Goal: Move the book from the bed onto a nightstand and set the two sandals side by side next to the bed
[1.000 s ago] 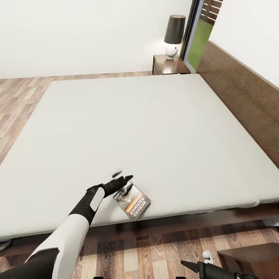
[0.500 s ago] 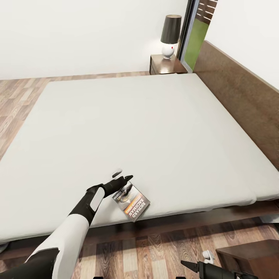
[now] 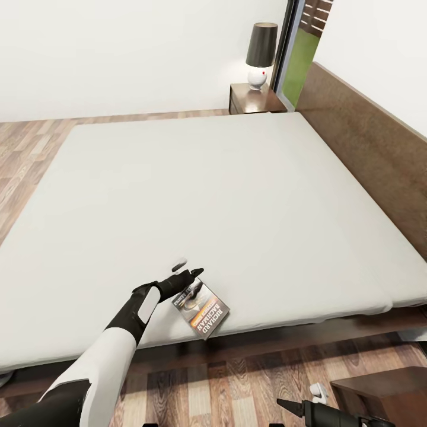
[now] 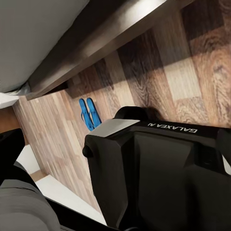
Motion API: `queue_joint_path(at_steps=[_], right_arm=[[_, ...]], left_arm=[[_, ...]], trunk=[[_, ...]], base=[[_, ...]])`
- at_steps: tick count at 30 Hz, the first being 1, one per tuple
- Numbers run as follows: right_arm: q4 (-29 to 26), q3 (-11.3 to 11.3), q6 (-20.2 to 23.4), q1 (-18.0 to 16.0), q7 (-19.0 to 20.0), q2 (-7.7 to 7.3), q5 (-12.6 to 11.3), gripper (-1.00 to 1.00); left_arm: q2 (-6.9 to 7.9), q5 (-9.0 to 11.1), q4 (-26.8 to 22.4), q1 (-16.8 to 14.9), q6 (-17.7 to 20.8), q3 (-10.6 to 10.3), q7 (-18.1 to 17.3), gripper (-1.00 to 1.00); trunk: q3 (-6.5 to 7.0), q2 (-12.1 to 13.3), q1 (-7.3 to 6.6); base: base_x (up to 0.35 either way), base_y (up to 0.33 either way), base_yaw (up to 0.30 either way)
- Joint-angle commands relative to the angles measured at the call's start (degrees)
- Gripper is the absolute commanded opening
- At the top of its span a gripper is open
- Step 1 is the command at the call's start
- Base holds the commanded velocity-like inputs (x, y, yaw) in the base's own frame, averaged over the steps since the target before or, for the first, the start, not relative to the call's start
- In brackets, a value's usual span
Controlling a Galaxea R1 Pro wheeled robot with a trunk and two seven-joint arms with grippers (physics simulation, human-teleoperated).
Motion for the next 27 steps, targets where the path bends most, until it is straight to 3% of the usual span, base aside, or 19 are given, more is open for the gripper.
queue_joint_path(at_steps=[1, 11, 27], right_arm=[[-0.02, -0.11, 0.6, -0.01, 0.18, -0.02, -0.17, 1.0], [-0.05, -0.11, 0.6, -0.01, 0.18, -0.03, -0.17, 1.0], [-0.04, -0.11, 0.6, -0.01, 0.18, -0.05, -0.17, 1.0]], left_arm=[[-0.07, 0.28, -0.03, -0.03, 0.52, 0.39, -0.16, 1.0], [-0.07, 0.28, -0.03, -0.03, 0.55, 0.44, -0.16, 1.0], [-0.07, 0.28, -0.03, -0.03, 0.51, 0.44, -0.16, 1.0]], trunk=[[-0.03, -0.02, 0.0], [-0.03, -0.02, 0.0], [-0.03, -0.02, 0.0]], base=[[0.0, 0.0, 0.0], [-0.107, 0.0, 0.0], [-0.008, 0.0, 0.0]])
